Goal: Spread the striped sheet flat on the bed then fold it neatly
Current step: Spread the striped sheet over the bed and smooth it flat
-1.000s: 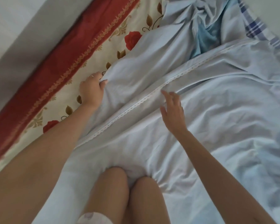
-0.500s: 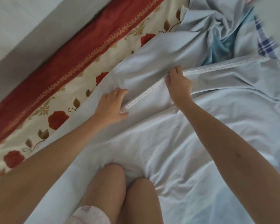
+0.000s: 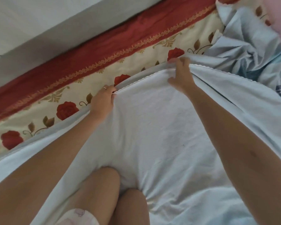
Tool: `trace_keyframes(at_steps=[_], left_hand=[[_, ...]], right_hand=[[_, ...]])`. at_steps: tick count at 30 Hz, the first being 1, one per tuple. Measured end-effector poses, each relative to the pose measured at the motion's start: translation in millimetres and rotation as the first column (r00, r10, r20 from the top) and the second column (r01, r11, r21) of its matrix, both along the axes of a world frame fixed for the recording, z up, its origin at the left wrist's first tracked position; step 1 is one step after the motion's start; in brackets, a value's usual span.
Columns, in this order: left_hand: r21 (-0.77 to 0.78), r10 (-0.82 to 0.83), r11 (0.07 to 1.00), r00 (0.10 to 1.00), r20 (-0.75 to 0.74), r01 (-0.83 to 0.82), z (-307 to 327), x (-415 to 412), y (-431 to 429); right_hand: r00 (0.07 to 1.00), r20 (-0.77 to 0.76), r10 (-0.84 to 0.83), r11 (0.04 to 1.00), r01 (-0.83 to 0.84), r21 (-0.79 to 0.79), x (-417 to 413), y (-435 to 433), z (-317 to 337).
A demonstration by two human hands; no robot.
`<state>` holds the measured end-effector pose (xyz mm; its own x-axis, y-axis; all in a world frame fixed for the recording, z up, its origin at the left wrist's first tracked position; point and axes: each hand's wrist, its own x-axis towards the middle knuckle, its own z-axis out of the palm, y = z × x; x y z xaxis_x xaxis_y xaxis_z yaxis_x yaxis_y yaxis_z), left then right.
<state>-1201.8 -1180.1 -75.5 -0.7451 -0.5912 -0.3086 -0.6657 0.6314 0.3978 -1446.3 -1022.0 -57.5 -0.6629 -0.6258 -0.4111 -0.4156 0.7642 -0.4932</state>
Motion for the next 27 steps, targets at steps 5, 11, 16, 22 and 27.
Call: trace_keyframes(at_steps=[5,11,16,22,27], left_hand=[[-0.082,-0.025,0.996,0.996,0.086,0.032,-5.2,-1.7,4.4],[-0.070,0.052,0.996,0.998,-0.027,-0.054,-9.8,-2.3,-4.0],[0.018,0.020,1.000,0.999,-0.031,-0.020,-18.7,-7.5,-22.3],[-0.100,-0.140,0.984,0.987,0.083,0.148,-6.0,3.0,-14.3],[-0.196,-0.105,0.972,0.985,0.141,0.131,6.6,49.8,-6.1]], right_hand=[[0.963,-0.237,0.132,0.990,-0.116,0.079,5.4,-2.3,-13.9],[0.960,-0.145,-0.240,0.950,0.202,-0.240,11.9,-28.3,-8.7],[0.974,-0.019,-0.225,0.971,0.223,-0.083,-6.0,-45.0,-33.3],[0.968,0.015,-0.252,0.951,0.244,0.191,-8.6,-62.4,-36.4],[0.966,0.027,-0.257,0.914,0.234,0.331,-6.0,-72.6,-29.4]])
